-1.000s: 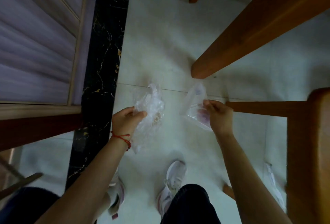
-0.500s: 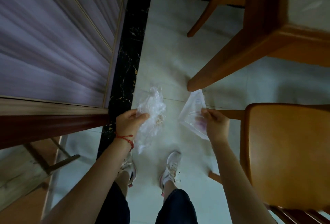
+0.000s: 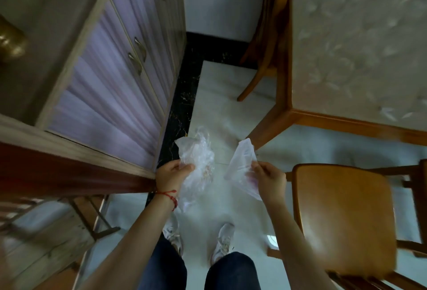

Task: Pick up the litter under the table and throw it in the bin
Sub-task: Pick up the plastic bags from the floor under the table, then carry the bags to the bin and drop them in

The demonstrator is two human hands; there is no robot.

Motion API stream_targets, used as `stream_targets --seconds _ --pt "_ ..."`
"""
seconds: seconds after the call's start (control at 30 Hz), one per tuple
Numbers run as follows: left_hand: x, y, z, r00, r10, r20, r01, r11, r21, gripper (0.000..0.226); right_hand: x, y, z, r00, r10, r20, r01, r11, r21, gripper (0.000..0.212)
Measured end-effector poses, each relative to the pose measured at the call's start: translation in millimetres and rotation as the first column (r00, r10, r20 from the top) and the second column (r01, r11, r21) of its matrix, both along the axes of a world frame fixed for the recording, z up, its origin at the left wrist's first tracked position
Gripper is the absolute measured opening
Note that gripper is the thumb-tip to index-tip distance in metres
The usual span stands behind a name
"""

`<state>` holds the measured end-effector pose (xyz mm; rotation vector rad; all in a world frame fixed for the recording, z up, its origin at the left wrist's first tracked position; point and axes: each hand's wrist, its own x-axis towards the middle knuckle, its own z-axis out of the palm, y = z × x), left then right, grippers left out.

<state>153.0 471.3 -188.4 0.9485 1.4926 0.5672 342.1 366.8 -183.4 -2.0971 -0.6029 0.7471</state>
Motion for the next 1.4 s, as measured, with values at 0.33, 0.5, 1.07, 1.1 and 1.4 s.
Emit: stream_targets --seconds 0.33,0.5,1.07,1.1,1.4 --pt "-44 -2 47 1.0 0.01 0.007 -0.01 1.0 0.002 0.01 -35 -3 45 0.999 0.008 0.042 -0.008 1.0 -0.017 0.019" --pt "-54 3 55 0.999 0.01 0.048 -0.011 1.0 0.019 0.005 -42 1 52 0.999 -0.005 0.033 0.006 0.999 -0.039 0.02" --pt "-44 -75 58 0.907 0.42 0.037 -0.421 0.904 0.073 0.026 -14 23 64 0.905 0.42 -0.064 -0.414 0.906 0.087 0.016" --pt "-47 -86 56 0.891 0.452 0.049 -0.454 0.89 0.053 0.017 -16 23 63 0.886 0.453 -0.1 -0.448 0.891 0.07 0.015" --pt "-98 -181 78 0.619 0.779 0.098 -0.785 0.618 0.044 0.013 -81 19 67 0.627 0.772 -0.104 -0.776 0.631 0.01 0.023"
